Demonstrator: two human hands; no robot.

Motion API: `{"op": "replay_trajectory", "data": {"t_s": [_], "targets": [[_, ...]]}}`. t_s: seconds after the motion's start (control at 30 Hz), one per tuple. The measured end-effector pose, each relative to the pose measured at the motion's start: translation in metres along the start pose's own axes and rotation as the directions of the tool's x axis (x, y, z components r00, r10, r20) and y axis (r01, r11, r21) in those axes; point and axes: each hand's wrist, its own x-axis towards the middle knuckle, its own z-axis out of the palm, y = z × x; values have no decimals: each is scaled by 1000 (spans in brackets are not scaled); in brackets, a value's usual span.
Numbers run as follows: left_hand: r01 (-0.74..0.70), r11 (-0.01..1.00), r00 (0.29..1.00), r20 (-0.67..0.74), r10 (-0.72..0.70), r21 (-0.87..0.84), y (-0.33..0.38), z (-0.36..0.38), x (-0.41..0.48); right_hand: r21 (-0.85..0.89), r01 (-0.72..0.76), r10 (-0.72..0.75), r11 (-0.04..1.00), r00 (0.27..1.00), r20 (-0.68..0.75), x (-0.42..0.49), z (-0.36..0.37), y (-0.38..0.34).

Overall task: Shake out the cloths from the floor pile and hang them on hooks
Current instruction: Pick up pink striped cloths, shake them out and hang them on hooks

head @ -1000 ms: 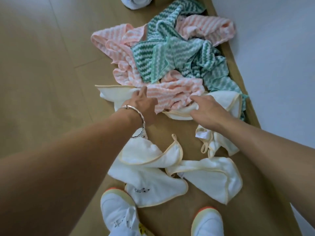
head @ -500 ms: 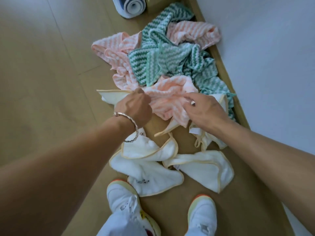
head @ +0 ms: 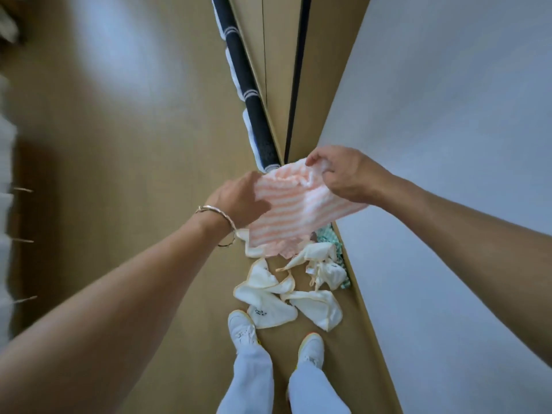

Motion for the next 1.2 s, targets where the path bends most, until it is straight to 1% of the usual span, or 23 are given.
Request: {"op": "replay_trajectory", "data": {"t_s": [0.03,0.1,0.13,0.2,0.27,0.3,0.37,0.4,0.43,0.5,0.53,0.63,0.7,0.73,0.8,0.87,0.9,0.97,1.03,1.13,1.2], "targets": [[4,1000,999,33,-4,0,13,-30,-15,-35,22,-22,999,1000,1,-13,-29,-23],[-17,997,995,100,9,70,38,-77,-44,-116,56,-55,992,998,3,-39,-76,-64],[-36,994,995,98,26,105,49,-95,-59,-163,73,-72,984,997,12,-53,-93,-82],[-97,988,995,14,96,123,68,-125,-89,-269,115,-103,956,993,59,-84,-117,-114],[-239,965,963,-99,249,103,85,-148,-117,-366,163,-130,916,985,114,-114,-131,-137],[-334,937,932,-113,345,105,92,-156,-130,-389,184,-146,903,981,126,-128,-135,-146],[-506,855,854,-70,515,116,108,-165,-151,-393,202,-165,897,978,127,-156,-139,-160],[-557,823,825,-43,564,114,116,-167,-159,-385,202,-168,900,978,122,-169,-141,-165],[-577,809,813,-16,582,113,125,-170,-168,-374,198,-164,906,979,121,-182,-143,-169],[-572,808,819,52,571,138,142,-173,-183,-345,178,-146,921,982,119,-205,-147,-172],[-590,789,806,72,588,170,148,-174,-188,-330,163,-134,930,985,108,-218,-148,-173],[-689,687,717,82,692,230,167,-172,-199,-285,82,-77,955,997,30,-258,-150,-171],[-735,638,673,139,726,231,180,-175,-204,-274,-27,9,961,998,-67,-288,-151,-166],[-762,604,644,179,743,234,187,-176,-205,-264,-109,80,958,990,-120,-304,-151,-162],[-816,525,575,242,782,243,200,-180,-207,-180,-293,252,939,942,-221,-339,-150,-156],[-859,451,507,276,817,242,211,-182,-211,-33,-433,406,901,867,-288,-371,-141,-153],[-880,413,469,295,833,233,216,-180,-216,12,-487,468,873,832,-298,-386,-135,-153],[-921,339,387,334,860,193,227,-170,-229,6,-591,567,807,771,-291,-412,-117,-156],[-949,276,314,395,863,152,239,-155,-247,2,-667,643,745,717,-269,-439,-93,-161],[-981,155,192,510,838,115,262,-126,-282,86,-748,739,658,621,-261,-489,-59,-171],[-992,111,130,563,816,67,276,-107,-313,155,-784,786,601,545,-293,-530,-37,-178]]}}
